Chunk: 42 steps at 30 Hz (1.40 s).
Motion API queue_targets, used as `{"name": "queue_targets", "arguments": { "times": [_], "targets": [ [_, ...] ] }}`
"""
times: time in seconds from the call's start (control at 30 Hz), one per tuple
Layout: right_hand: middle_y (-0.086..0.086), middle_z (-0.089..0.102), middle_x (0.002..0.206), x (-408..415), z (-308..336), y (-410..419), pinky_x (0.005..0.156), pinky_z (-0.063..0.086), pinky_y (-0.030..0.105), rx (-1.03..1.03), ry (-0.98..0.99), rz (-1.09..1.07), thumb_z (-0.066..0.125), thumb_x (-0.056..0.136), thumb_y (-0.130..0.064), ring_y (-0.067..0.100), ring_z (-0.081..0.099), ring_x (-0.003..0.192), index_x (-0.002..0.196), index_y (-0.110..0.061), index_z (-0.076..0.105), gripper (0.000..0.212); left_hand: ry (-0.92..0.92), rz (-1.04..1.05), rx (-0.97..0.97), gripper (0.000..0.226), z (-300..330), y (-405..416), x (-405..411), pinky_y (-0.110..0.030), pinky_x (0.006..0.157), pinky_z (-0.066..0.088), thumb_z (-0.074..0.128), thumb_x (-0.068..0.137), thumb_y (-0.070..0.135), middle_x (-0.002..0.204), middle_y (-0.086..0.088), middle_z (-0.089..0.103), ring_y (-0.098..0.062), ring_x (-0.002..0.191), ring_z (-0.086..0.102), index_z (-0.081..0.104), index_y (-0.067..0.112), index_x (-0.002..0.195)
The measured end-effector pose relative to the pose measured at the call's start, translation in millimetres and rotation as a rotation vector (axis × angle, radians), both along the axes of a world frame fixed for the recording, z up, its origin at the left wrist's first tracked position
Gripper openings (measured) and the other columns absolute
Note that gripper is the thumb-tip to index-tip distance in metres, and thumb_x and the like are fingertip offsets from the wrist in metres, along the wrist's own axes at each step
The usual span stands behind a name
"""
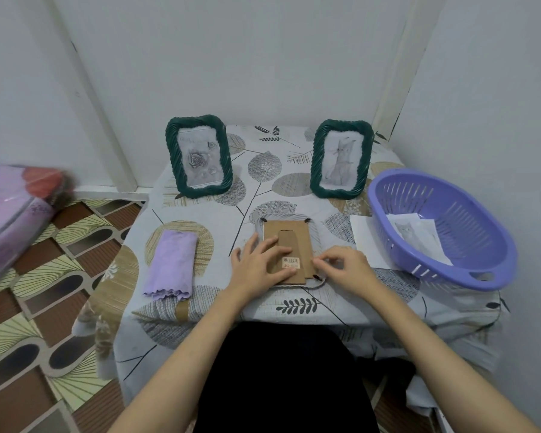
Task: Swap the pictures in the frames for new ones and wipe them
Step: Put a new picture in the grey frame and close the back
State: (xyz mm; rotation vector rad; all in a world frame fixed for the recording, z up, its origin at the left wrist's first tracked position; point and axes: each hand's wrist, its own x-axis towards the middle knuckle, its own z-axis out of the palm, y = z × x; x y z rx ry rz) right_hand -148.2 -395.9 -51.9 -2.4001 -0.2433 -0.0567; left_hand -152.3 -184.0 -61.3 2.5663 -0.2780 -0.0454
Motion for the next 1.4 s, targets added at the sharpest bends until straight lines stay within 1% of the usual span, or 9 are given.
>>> {"name": "queue_targets", "arguments": {
  "times": [0.1, 0.27, 0.4, 0.53, 0.7, 0.87, 1.07, 1.23, 1.4],
  "targets": [
    [-0.018, 0.062, 0.091, 5.4, 6.9, 3.5, 0.096, 0.039, 0.048, -0.019, 0.015, 0.022, 0.061, 0.084, -0.043, 0.015, 0.056, 0.097, 0.096, -0.043, 0.069, 0.015, 0.03, -0.008, -0.001, 0.041, 3.0, -0.5, 0.7, -0.047, 0.112, 0.005, 0.05, 0.083, 0.061, 0.149, 0.02, 0.026, -0.014, 0.143, 0.006, 0.048, 0.051, 0.122],
    [-0.011, 0.046, 0.134, -0.8, 15.8, 16.7, 0.1, 0.025, 0.038, -0.28, 0.083, 0.083, 0.062, 0.076, -0.058, 0.016, 0.034, 0.123, 0.108, -0.049, 0.062, 0.033, 0.144, 0.003, -0.111, 0.036, 12.5, 2.0, 7.8, -0.049, 0.114, 0.005, 0.032, 0.093, 0.055, 0.147, 0.018, 0.033, -0.013, 0.142, 0.011, 0.051, 0.048, 0.123],
    [-0.004, 0.034, 0.148, -4.2, 15.1, 12.7, 0.105, 0.022, 0.044, -0.23, 0.123, 0.107, 0.065, 0.075, -0.056, 0.019, 0.025, 0.133, 0.112, -0.048, 0.06, 0.037, 0.065, -0.03, -0.257, 0.063, 11.4, 27.5, 5.8, -0.052, 0.115, 0.014, 0.031, 0.069, 0.074, 0.147, 0.009, 0.038, -0.018, 0.142, 0.018, 0.047, 0.045, 0.123],
    [-0.003, 0.03, 0.151, -5.4, 13.7, 12.9, 0.106, 0.019, 0.043, -0.202, 0.133, 0.108, 0.065, 0.076, -0.053, 0.02, 0.022, 0.136, 0.111, -0.049, 0.059, 0.035, 0.068, -0.168, -0.121, 0.07, 7.3, 42.0, -6.5, -0.053, 0.113, 0.021, 0.043, 0.065, 0.073, 0.149, 0.011, 0.032, -0.013, 0.139, 0.026, 0.046, 0.044, 0.128],
    [-0.001, 0.029, 0.151, -3.2, 13.3, 13.6, 0.107, 0.019, 0.044, -0.205, 0.144, 0.111, 0.066, 0.076, -0.053, 0.022, 0.02, 0.137, 0.11, -0.049, 0.059, 0.034, 0.086, -0.223, -0.026, 0.068, 12.2, 46.2, -1.5, -0.039, 0.112, 0.029, 0.05, 0.064, 0.073, 0.147, 0.01, 0.036, -0.009, 0.134, 0.037, 0.056, 0.04, 0.123],
    [0.0, 0.029, 0.151, -0.2, 14.4, 13.7, 0.107, 0.018, 0.044, -0.211, 0.156, 0.12, 0.066, 0.076, -0.053, 0.023, 0.02, 0.137, 0.109, -0.05, 0.059, 0.035, 0.016, -0.265, 0.097, 0.053, 20.1, 45.0, 2.7, -0.029, 0.111, 0.027, 0.065, 0.08, 0.05, 0.146, 0.002, 0.039, -0.014, 0.135, 0.035, 0.057, 0.025, 0.126],
    [-0.002, 0.028, 0.152, -1.0, 10.7, 12.3, 0.108, 0.017, 0.044, -0.212, 0.153, 0.121, 0.065, 0.076, -0.054, 0.024, 0.018, 0.138, 0.11, -0.049, 0.058, 0.035, -0.047, -0.198, -0.053, 0.042, 9.3, 40.7, -0.2, -0.033, 0.103, 0.04, 0.064, 0.082, 0.04, 0.135, -0.005, 0.052, -0.016, 0.119, 0.051, 0.064, 0.017, 0.118],
    [-0.003, 0.028, 0.152, -1.5, 12.5, 12.7, 0.108, 0.017, 0.044, -0.195, 0.16, 0.123, 0.066, 0.076, -0.053, 0.022, 0.019, 0.137, 0.108, -0.052, 0.057, 0.034, -0.001, -0.077, -0.414, 0.032, 6.0, 39.1, -3.5, -0.012, 0.099, 0.034, 0.058, 0.09, 0.026, 0.138, 0.006, 0.043, -0.004, 0.123, 0.041, 0.056, 0.029, 0.122],
    [0.0, 0.028, 0.152, -2.5, 14.9, 12.8, 0.111, 0.019, 0.047, -0.088, 0.175, 0.078, 0.071, 0.073, -0.049, 0.022, 0.019, 0.138, 0.118, -0.05, 0.051, 0.049, 0.062, -0.035, -0.409, 0.038, 9.4, 41.0, 0.3, -0.026, 0.106, 0.028, 0.066, 0.084, 0.028, 0.146, -0.001, 0.034, -0.013, 0.131, 0.035, 0.053, 0.037, 0.119]
  ]
}}
